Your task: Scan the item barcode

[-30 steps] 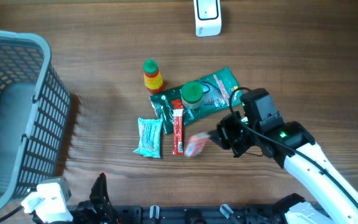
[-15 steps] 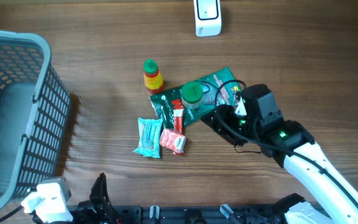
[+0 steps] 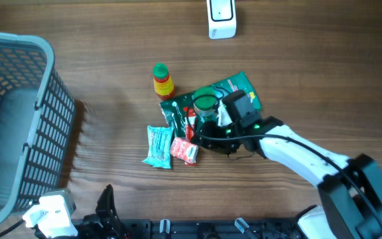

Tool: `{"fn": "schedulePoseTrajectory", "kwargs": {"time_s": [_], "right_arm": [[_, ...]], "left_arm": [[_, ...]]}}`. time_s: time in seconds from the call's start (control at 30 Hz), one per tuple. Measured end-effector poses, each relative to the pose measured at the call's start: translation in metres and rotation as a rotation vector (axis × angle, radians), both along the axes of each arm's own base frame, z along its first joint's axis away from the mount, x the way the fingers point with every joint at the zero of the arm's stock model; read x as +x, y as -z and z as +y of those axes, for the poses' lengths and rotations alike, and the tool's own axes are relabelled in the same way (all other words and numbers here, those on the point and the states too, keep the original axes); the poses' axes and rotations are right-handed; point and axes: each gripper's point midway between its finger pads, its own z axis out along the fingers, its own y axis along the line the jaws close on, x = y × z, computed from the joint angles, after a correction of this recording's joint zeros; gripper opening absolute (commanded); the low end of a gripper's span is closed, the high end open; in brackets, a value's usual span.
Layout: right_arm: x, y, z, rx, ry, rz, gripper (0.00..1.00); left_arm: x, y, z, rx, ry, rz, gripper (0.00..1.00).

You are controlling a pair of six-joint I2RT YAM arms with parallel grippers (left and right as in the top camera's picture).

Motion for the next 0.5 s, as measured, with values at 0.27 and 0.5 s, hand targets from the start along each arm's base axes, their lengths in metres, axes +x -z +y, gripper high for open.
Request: {"fn": "schedulePoseTrajectory", "kwargs": {"time_s": [0.27, 0.5], "right_arm": [[-0.005, 0.003, 0.007, -0.007, 0.015, 0.027, 0.6], [-0.005, 0.018, 0.008, -0.066, 0.094, 0.002, 0.61]], "left_arm": [[0.0, 0.0, 0.0, 0.0, 0.0, 0.0, 1.0], [0.0, 0.0, 0.0, 0.0, 0.0, 0.0, 1.0]]}}
